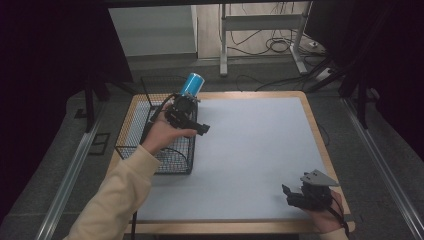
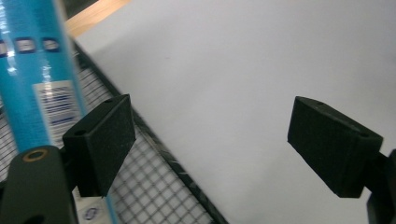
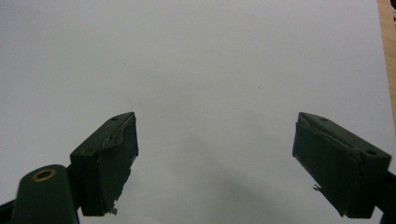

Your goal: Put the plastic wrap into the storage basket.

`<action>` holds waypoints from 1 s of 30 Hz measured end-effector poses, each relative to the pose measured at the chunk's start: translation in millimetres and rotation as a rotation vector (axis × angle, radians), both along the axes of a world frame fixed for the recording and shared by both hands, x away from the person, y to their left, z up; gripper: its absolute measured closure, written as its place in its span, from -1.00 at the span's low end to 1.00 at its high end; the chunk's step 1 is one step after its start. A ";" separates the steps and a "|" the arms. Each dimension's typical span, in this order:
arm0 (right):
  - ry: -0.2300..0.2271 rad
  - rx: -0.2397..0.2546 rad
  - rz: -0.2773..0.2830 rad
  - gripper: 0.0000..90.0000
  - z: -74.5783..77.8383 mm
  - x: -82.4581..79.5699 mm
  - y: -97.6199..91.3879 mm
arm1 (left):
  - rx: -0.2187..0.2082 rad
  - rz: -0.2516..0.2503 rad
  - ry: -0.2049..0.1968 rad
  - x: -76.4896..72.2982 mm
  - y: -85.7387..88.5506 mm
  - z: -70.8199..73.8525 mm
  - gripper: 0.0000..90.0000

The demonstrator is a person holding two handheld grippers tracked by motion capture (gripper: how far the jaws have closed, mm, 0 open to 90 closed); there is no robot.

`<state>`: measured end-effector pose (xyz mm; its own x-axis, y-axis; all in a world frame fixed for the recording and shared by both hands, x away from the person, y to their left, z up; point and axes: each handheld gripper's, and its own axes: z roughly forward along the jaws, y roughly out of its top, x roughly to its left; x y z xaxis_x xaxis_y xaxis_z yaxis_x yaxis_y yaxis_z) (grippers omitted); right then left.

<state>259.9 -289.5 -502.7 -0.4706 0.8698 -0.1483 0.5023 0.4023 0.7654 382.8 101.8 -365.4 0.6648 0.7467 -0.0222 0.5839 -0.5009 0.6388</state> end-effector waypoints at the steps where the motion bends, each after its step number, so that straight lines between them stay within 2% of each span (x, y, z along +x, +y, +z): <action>1: -0.001 0.000 0.000 -0.68 0.1 -0.1 0.0 | -0.016 -0.021 -0.008 -8.2 -3.2 -0.2 -0.66; 5: -0.003 0.000 0.000 -0.68 0.6 -0.6 0.3 | -0.045 -0.082 -0.025 -34.2 -13.2 -6.3 -0.66; 8: -0.003 -0.001 0.003 -0.68 0.6 -0.7 0.6 | -0.035 -0.109 -0.037 -49.6 -19.9 -16.8 -0.66; 14: -0.006 0.001 0.007 -0.68 0.8 -0.9 0.8 | -0.031 -0.139 -0.027 -74.6 -28.4 -48.6 -0.66; 17: -0.007 0.004 0.008 -0.68 0.9 -0.6 0.9 | -0.025 -0.144 -0.018 -80.5 -29.1 -61.4 -0.66; 20: -0.012 0.002 0.009 -0.68 1.1 -0.5 1.3 | -0.040 -0.144 -0.011 -83.0 -28.6 -68.1 -0.66; 30: -0.020 0.003 0.012 -0.68 1.8 -0.9 1.0 | -0.045 -0.149 -0.006 -84.2 -31.0 -72.4 -0.66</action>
